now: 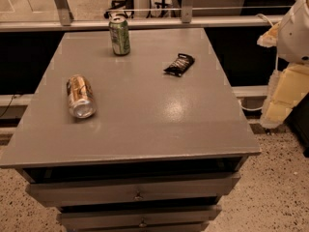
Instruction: Move rxbar chocolate near orange can
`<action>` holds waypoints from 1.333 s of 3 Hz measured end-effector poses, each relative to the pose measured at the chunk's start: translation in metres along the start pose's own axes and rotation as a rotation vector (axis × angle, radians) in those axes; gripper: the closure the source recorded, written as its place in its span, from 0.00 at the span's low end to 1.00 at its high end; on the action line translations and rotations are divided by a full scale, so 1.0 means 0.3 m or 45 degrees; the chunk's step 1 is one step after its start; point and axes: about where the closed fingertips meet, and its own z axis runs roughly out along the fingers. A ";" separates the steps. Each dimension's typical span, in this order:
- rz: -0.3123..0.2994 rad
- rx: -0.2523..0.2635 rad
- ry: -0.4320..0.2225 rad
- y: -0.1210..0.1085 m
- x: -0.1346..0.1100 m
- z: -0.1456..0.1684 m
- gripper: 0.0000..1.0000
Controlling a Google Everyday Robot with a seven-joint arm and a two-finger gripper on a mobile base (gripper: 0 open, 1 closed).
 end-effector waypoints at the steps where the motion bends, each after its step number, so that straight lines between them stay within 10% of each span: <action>1: 0.000 0.000 0.000 0.000 0.000 0.000 0.00; 4: -0.008 0.031 -0.213 -0.162 -0.194 0.289 0.00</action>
Offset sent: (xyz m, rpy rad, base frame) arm 0.0159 0.0184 -0.0312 0.0367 0.0139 0.0205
